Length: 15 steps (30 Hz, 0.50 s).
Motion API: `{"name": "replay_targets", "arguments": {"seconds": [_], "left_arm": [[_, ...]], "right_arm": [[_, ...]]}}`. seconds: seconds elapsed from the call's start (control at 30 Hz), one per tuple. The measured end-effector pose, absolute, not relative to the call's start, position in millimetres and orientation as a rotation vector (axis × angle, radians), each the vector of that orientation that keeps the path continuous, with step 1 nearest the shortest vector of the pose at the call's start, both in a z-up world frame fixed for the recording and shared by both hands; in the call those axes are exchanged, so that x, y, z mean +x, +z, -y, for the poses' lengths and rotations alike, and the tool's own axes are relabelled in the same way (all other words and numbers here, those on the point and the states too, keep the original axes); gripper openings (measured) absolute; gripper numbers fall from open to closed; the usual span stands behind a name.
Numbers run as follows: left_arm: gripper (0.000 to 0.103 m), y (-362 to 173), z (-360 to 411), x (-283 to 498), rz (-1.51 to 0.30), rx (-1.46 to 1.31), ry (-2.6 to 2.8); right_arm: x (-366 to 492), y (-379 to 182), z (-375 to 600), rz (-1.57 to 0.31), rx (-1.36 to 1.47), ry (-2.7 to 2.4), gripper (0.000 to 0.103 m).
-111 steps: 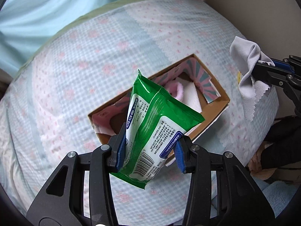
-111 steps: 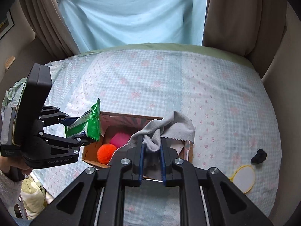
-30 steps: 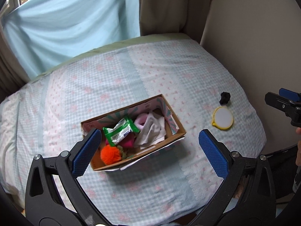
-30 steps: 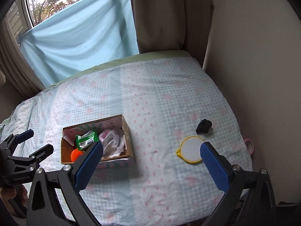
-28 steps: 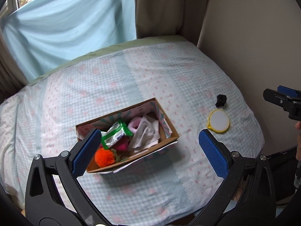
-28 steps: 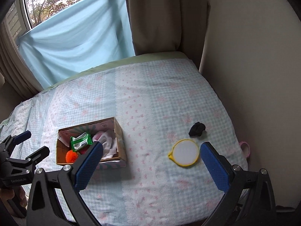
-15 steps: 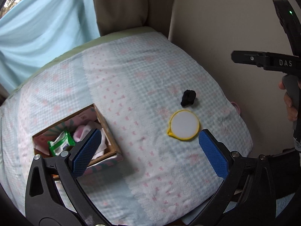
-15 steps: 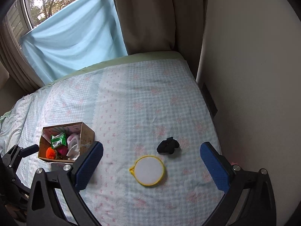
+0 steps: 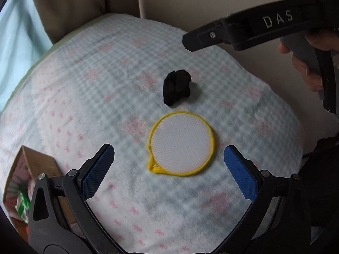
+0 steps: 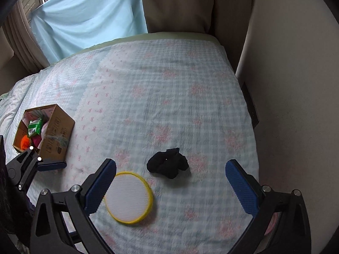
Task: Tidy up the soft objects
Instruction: 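Grasp the yellow-rimmed mirror with the left tool while the right tool grasps the black scrunchie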
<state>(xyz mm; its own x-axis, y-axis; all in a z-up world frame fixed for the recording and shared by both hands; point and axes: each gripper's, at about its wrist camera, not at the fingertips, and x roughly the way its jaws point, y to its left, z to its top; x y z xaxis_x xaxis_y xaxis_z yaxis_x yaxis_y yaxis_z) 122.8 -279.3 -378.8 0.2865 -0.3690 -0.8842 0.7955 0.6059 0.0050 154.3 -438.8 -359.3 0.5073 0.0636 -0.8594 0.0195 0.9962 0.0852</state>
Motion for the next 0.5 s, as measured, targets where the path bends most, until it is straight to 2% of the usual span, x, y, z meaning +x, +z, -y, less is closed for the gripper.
{"name": "replay_targets", "arguments": {"seconds": [0.17,0.37,0.5], "left_arm": [[0.103,-445.2,299.6,129.1,-0.993,0.542,-0.879],[0.103,-485.1,313.5,131.9,-0.966,0.601,-0.909],[0.103,-498.6,320.6,135.1,-0.964,0.606,-0.942]], "right_arm": [[166.8,-405.7,439.1,-1.037,0.049,0.084,0.102],[179.7,-445.0,432.3,-1.044,0.006,0.146,0.097],[188.8,-468.2,429.6,-1.071,0.009,0.182,0.086]]}}
